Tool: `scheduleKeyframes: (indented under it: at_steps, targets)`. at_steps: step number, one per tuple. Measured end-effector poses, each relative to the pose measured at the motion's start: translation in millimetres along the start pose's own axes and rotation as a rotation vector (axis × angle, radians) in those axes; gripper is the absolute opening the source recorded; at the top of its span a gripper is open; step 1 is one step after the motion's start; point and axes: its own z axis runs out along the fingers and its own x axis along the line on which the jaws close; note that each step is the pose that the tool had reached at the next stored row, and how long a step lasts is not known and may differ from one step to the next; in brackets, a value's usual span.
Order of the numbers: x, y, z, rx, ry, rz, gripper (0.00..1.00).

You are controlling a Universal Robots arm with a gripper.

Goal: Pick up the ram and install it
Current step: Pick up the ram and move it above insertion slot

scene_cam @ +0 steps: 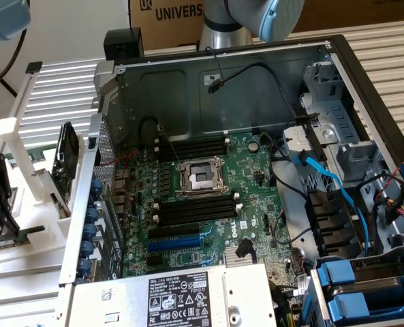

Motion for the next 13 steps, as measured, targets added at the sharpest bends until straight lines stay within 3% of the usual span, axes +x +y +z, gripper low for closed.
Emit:
scheduleKeyframes:
  at_steps: [9, 13]
  targets:
    - [0.1, 0.1, 2.0, -0.0002, 0.0007, 0.0, 0.17]
    - [0.1, 0.1, 2.0, -0.0001, 0.0006, 0.0, 0.12]
